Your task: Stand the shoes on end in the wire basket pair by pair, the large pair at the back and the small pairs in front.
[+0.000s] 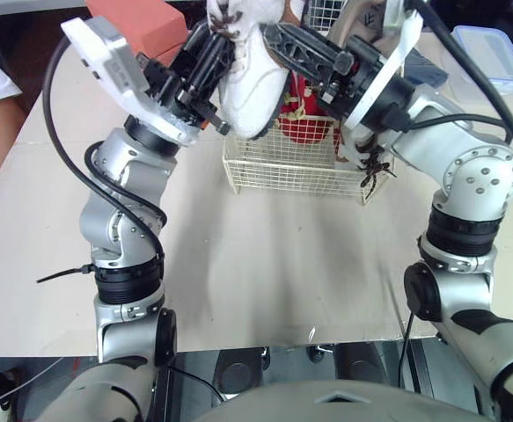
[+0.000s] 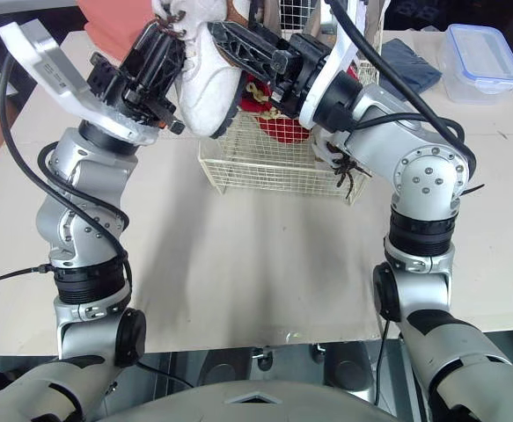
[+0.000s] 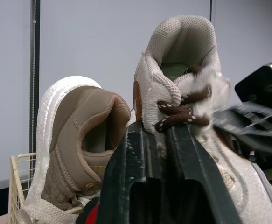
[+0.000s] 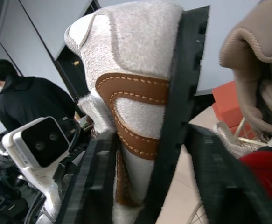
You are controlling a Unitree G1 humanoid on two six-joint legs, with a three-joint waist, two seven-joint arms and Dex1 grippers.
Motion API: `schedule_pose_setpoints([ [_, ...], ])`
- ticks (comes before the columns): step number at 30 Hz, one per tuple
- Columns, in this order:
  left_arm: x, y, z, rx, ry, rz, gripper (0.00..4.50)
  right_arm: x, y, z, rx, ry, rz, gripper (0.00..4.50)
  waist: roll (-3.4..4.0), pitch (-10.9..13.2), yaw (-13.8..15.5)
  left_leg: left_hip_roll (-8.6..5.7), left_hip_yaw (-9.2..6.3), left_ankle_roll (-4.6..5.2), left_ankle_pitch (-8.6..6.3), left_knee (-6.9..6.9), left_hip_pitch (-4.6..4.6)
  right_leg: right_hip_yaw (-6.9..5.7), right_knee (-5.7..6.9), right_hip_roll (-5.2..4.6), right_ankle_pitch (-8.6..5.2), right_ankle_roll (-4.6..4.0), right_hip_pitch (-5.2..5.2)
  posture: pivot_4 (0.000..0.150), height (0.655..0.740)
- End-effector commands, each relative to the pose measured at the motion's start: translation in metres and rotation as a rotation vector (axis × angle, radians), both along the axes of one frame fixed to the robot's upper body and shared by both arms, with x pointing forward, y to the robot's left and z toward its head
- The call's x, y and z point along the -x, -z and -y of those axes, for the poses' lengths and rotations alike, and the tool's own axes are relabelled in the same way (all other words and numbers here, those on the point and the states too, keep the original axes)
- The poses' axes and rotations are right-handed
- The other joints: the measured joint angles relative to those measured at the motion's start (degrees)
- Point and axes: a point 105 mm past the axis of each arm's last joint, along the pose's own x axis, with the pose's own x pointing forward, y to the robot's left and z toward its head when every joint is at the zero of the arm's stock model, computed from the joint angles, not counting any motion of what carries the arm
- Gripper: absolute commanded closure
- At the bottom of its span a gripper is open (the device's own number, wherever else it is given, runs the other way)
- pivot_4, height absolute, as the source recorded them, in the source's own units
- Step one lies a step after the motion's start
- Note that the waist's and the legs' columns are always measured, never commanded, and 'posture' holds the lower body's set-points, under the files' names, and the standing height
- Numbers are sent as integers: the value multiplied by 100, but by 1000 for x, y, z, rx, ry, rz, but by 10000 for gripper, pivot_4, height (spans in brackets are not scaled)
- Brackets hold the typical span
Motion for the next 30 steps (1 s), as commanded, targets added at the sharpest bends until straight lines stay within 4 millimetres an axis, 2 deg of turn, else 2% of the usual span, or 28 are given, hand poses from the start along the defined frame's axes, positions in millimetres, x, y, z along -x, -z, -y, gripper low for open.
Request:
schedule_pose_setpoints([
  [1, 21, -6, 9, -38, 117, 54, 19313, 9, -9, 4, 4, -38, 69, 36203, 1, 0, 0, 0, -1, 0, 0, 0, -1, 0, -1, 0, 0, 0, 0, 1500, 6860],
  [5, 36, -8, -9, -27, 254, -11, 1489, 17, -4, 19, 26, -120, 120, 36203, 1, 1, 5, 1, -6, 0, 0, -1, -4, -1, -3, 0, 0, 0, 0, 1500, 6860],
  [6, 39, -8, -11, -25, 284, -26, 593, 19, -2, 22, 29, -141, 131, 36203, 1, 1, 3, 2, -6, 0, 0, -2, -4, 1, -5, 0, 0, 0, 0, 1500, 6860],
  [12, 55, -9, -27, -7, 490, -177, 593, 38, 15, 33, 85, -320, 189, 36203, 7, 4, 3, 3, -10, 0, 0, -5, -2, 14, -6, 0, -1, 1, 1, 1500, 6860],
  [15, 56, -8, -28, -12, 545, -223, 593, 46, 20, 32, 107, -388, 222, 36203, 7, 4, 5, 2, -10, 0, 0, -5, 2, 16, -6, 0, -1, 1, 2, 1500, 6860],
  [24, 52, 13, -3, -160, 667, -346, 593, 64, 22, 26, 123, -519, 261, 36203, 7, 4, 25, -1, -9, 0, 0, -4, 0, 15, -7, 0, -1, 1, 2, 1500, 6860],
  [30, 53, 16, 10, -195, 772, -360, 593, 69, 25, 20, 132, -553, 262, 36203, 7, 4, 20, -1, -7, 0, 0, -5, 1, 13, -6, 1, -1, 1, 2, 1500, 6860],
])
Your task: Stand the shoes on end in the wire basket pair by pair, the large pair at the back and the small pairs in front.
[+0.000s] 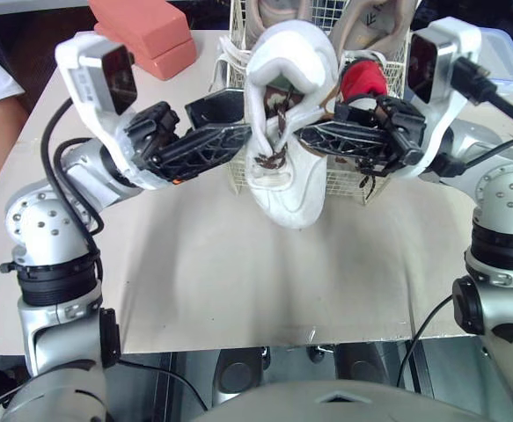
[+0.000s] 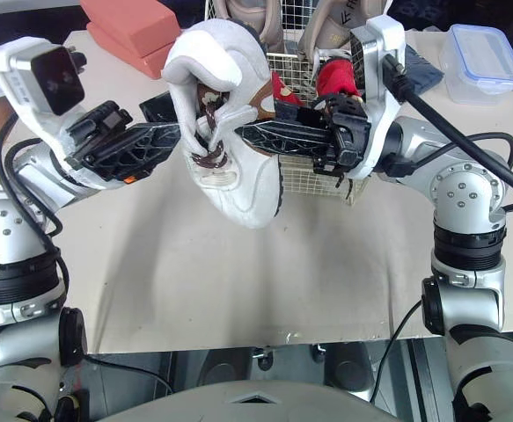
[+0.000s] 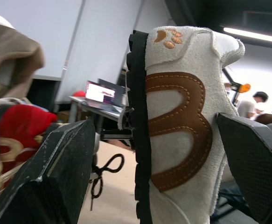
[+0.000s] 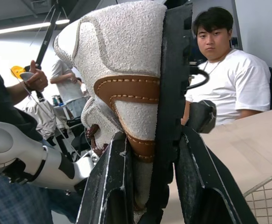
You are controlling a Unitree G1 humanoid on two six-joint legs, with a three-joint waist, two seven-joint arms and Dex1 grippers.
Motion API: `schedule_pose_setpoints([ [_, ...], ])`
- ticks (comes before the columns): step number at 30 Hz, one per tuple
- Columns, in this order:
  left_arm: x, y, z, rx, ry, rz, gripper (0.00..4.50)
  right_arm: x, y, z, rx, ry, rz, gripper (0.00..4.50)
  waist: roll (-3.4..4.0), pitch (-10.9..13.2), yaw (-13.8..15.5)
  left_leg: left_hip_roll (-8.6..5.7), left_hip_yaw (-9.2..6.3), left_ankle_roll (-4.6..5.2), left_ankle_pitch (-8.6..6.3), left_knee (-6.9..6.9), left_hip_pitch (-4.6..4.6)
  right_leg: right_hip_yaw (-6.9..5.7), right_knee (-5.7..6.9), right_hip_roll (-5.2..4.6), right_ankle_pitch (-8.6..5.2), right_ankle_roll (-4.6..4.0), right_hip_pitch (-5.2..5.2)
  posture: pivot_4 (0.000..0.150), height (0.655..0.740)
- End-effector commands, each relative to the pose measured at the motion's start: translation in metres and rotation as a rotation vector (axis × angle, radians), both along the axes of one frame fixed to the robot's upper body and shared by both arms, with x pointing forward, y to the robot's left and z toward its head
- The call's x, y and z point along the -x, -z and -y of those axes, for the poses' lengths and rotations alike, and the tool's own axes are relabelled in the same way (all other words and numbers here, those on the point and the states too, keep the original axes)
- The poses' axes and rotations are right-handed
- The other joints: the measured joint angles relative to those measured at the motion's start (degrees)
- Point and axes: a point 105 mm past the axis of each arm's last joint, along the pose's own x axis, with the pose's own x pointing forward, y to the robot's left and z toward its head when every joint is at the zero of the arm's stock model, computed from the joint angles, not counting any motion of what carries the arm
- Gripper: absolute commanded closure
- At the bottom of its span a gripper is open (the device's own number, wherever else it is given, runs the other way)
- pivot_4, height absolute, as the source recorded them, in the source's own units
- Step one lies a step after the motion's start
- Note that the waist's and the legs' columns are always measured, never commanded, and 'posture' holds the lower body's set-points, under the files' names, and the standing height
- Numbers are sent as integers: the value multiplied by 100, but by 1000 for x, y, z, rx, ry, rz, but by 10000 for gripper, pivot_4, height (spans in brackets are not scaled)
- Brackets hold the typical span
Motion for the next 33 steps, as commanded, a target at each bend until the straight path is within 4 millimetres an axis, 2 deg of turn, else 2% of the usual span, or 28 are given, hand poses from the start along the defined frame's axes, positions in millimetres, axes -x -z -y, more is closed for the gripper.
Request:
schedule_pose_setpoints([
  [1, 4, 1, 10, -24, 71, 7, 593, 16, -6, -8, -5, -64, 59, 36203, 0, 0, -3, 0, 1, 0, 0, 0, 0, 1, -1, 0, 0, 0, 0, 1500, 6860],
  [2, 5, 0, 12, -16, 87, 7, 593, 16, -5, -9, -3, -66, 58, 36203, 0, 0, -4, 0, 1, 0, 0, 0, -1, 1, -1, 0, 0, 0, 0, 1500, 6860],
  [3, 6, -1, 14, -11, 103, 5, 5601, 17, -4, -10, -1, -66, 56, 36203, 0, 0, -5, 0, 1, 0, 0, 0, -1, 1, -1, 0, 0, 0, 0, 1500, 6860],
  [4, 6, -1, 14, -13, 118, 5, 8064, 17, -3, -10, 0, -65, 54, 36203, 0, 0, -4, 0, 0, 0, 0, -1, -1, 2, -1, 0, 0, 0, 0, 1500, 6860],
  [5, 7, 0, 15, -15, 126, 5, 12544, 16, -3, -10, 1, -62, 52, 36203, 0, 0, -5, 0, 0, 0, 0, -1, -1, 2, -1, -1, 0, 0, 0, 1500, 6860],
  [9, 7, -1, 15, -17, 132, 6, 32032, 15, -2, -9, 5, -48, 44, 36203, 1, 0, -7, 1, -1, 0, 0, -1, 0, 3, -1, -1, 0, 0, 0, 1500, 6860],
  [11, 6, -2, 13, -16, 125, 11, 37928, 14, -1, -9, 13, -34, 44, 36203, 1, 0, -7, 1, -1, 0, 0, -1, 0, 3, -1, -1, 0, 0, 0, 1500, 6860],
  [12, 5, -2, 13, -15, 113, 19, 38820, 13, 0, -9, 19, -25, 45, 36203, 1, 0, -8, 1, 0, 0, 0, -1, 0, 4, -1, -1, 0, 0, 0, 1500, 6860],
  [15, 0, -7, 9, -4, 61, 50, 38829, 11, 0, -6, 24, -1, 54, 26416, 0, 0, -1, 0, -1, 0, 0, -1, 0, 4, -1, -1, 0, 0, 0, 1500, 6860],
  [18, -6, -13, 4, 13, -6, 100, 38838, 8, -2, 0, 25, 43, 69, 12465, 1, 0, 5, 0, -1, 0, 0, -1, -1, 3, -1, -1, 0, 0, 0, 1500, 6860],
  [20, -12, -21, 0, 45, -63, 128, 38838, 4, -2, 6, 28, 100, 80, 1217, 0, 0, 11, 0, 0, 0, 0, 0, -1, 3, -2, -2, 0, 0, 0, 1500, 6860],
  [26, -21, -31, -13, 67, -180, 221, 38838, 2, 3, 35, 120, 294, 190, 1217, 0, 0, 50, -1, 2, 0, 0, -3, -2, 2, -6, -2, 0, 0, 0, 1500, 6860],
  [33, -43, -21, -18, 47, -297, 346, 38838, 0, -2, 67, 220, 509, 395, 1217, 1, 1, 109, -1, 4, 0, 0, -6, 3, -6, -5, 0, -1, 2, 0, 1500, 6860],
])
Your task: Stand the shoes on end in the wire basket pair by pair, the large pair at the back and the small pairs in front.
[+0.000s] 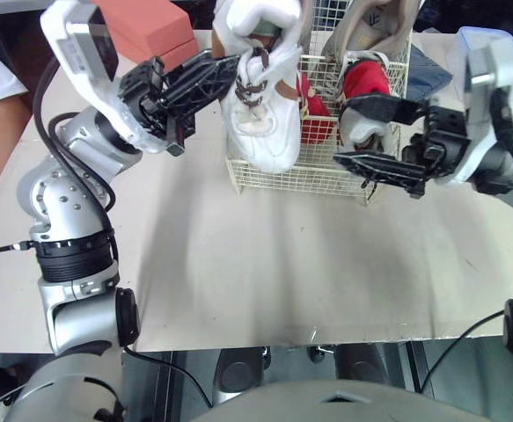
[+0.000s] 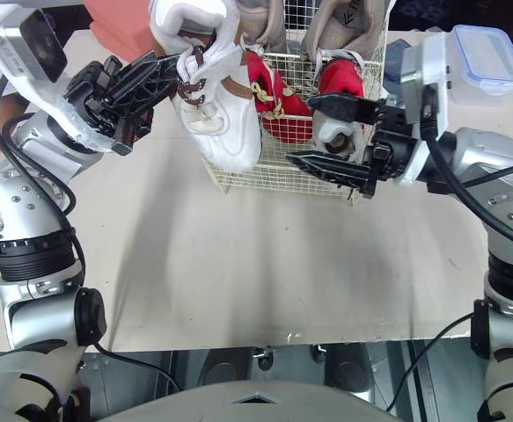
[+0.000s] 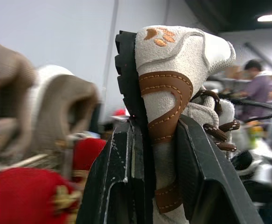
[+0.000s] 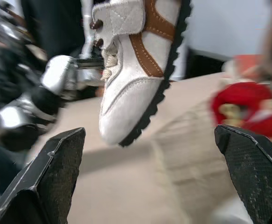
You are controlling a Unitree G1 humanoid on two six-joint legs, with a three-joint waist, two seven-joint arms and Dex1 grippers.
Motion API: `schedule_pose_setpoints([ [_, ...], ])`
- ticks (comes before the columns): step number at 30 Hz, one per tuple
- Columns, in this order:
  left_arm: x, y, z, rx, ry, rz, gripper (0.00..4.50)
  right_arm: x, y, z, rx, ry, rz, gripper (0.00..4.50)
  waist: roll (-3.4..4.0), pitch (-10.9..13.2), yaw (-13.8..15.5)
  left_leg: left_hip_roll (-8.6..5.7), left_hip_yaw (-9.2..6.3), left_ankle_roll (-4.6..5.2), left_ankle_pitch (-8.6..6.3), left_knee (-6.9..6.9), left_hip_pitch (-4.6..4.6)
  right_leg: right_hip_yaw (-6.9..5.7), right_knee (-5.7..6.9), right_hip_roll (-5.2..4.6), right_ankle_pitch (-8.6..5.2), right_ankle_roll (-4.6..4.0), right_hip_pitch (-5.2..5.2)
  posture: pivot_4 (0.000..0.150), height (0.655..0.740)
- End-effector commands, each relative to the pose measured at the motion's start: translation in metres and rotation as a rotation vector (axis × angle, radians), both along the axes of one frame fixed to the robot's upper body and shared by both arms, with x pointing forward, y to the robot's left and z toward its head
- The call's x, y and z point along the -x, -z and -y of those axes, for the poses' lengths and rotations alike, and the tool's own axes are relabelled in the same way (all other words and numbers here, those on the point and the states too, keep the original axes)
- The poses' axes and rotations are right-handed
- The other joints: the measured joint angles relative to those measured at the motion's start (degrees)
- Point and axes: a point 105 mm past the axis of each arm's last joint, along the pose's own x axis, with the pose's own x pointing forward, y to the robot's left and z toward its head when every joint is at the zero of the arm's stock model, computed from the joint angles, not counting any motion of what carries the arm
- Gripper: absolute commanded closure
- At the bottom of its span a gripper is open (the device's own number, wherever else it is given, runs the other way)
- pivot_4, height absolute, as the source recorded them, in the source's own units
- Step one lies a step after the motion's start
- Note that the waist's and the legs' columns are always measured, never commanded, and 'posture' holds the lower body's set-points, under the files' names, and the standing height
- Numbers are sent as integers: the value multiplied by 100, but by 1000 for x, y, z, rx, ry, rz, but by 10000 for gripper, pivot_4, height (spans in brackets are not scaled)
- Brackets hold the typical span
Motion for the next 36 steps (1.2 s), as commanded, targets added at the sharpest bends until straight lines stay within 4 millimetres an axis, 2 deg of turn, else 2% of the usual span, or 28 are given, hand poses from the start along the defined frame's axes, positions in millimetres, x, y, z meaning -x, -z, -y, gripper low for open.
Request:
schedule_pose_setpoints([
  [1, -4, -2, 0, -26, -33, 112, 38838, 10, -14, 14, 30, 53, 146, 1217, 0, 0, 26, 1, 1, 0, 0, 0, -1, -1, -1, 0, 0, 0, 0, 1500, 6860],
  [7, -18, 0, -2, -10, -59, 184, 38838, 11, -14, 30, 73, 121, 166, 1217, -1, 0, 44, 0, 1, 0, 0, 2, -4, -11, -3, -2, 0, 0, 0, 1500, 6860],
  [15, -37, 20, 4, -38, -91, 241, 38838, 15, -18, 22, 60, 90, 169, 1217, -1, 1, 32, 1, 3, 0, 0, 2, -2, -10, -2, 0, 0, 0, 0, 1500, 6860],
  [22, -44, 64, 13, -195, -97, 226, 38838, 14, -15, 23, 62, 92, 149, 1217, -2, 1, 33, 1, 2, 0, 0, 3, -4, -13, -3, -1, 0, 0, 0, 1500, 6860],
  [28, -41, 110, 16, -298, -42, 51, 38838, 14, -12, 24, 63, 101, 141, 1217, -2, 1, 21, 3, 2, 0, 0, 1, -1, -11, -3, 0, 0, 0, 0, 1500, 6860],
  [34, -43, 133, 10, -316, -71, -79, 38838, 13, -12, 25, 61, 106, 140, 1217, 9, -11, 19, 4, 2, 1, 0, 1, 10, -8, -1, -2, 0, 1, 8, 1500, 6860],
  [36, -42, 131, 9, -301, -66, -90, 29071, 13, -12, 25, 61, 108, 139, 0, 20, -17, 19, 5, 3, 1, -1, 0, 14, -6, 0, -2, -1, 1, 10, 1500, 6860],
])
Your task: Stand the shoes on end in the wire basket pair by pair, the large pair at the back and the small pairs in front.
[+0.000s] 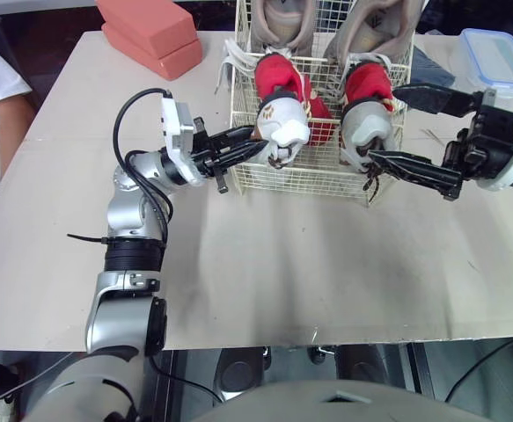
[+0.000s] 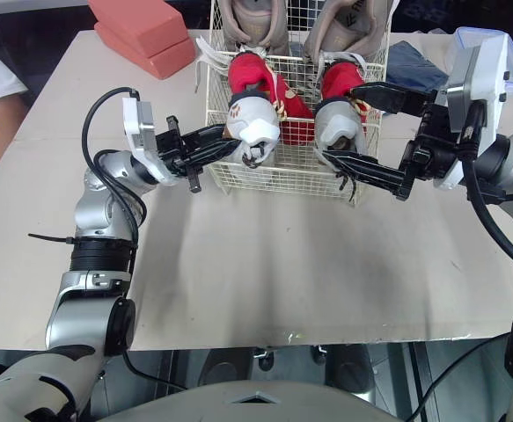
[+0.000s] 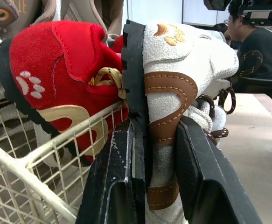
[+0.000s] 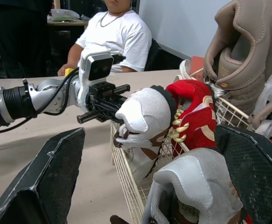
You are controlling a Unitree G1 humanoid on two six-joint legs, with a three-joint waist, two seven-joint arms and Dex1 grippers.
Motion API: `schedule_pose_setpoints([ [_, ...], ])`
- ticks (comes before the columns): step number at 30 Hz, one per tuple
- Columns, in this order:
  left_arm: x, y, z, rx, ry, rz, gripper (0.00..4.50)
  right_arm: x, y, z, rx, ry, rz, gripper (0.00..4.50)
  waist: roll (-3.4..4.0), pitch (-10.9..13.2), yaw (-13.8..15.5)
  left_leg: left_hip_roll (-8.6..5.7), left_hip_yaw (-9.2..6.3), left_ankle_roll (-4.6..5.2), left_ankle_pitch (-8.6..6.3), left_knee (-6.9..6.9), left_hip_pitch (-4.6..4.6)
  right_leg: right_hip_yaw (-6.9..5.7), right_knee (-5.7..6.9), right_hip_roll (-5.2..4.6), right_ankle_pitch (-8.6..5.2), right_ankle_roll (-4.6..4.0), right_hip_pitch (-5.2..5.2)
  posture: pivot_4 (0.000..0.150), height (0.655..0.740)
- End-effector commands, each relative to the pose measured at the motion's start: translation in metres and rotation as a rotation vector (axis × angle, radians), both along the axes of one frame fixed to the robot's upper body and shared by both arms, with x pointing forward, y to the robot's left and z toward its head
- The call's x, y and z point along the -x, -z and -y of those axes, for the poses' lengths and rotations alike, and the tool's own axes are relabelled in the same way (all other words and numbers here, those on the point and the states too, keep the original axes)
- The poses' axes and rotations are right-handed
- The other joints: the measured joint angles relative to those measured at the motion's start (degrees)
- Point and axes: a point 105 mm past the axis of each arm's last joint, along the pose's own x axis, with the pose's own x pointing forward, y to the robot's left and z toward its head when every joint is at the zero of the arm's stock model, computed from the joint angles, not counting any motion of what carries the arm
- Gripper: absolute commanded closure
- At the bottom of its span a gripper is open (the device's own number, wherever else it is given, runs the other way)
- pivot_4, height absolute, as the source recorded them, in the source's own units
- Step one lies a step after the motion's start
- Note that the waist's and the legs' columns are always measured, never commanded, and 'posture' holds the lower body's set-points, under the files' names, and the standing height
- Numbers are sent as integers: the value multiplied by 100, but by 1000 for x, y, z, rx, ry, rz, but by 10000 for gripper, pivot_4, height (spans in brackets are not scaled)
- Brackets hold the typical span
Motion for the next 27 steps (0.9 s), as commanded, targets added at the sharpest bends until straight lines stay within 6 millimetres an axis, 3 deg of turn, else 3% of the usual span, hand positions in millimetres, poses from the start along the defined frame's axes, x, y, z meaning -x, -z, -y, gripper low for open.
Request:
schedule_pose_setpoints([
  [1, 2, 20, -3, -20, -1, -102, 25971, 6, -8, 2, 8, 3, 49, 0, 9, -5, 2, 0, 0, 0, 0, 0, 1, 0, 1, 0, 0, 0, 1, 1500, 6860],
  [6, 10, 5, -9, -5, -26, -32, 2370, 6, -7, 4, 9, 5, 41, 0, 12, -7, 6, 2, -4, 0, 0, 5, 3, 0, 5, 0, 0, 0, 2, 1500, 6860],
  [7, 15, 2, -12, -9, -27, -21, 1113, 6, -7, 5, 12, 8, 39, 0, 12, -7, 1, 2, -4, 0, 0, 5, 3, 0, 6, 0, 0, 0, 2, 1500, 6860],
  [17, 56, -74, -37, 146, -83, 72, 1113, 4, -4, 15, 30, 39, 27, 0, 10, -1, 16, 3, -8, 0, 0, 5, -12, 18, -1, -3, 0, -1, -5, 1500, 6860],
  [20, 58, -73, -51, 157, -136, 27, 1113, 1, -3, 19, 41, 51, 25, 0, 10, -1, 13, 2, -8, 0, 0, 5, -11, 19, -2, -3, 0, 0, -3, 1500, 6860],
  [27, 55, -40, -90, 66, -377, -132, 1113, -6, 5, 46, 42, 148, -12, 0, 10, -1, 16, 3, -8, 0, 0, 3, -11, 17, -2, 0, -5, 7, -5, 1500, 6860],
])
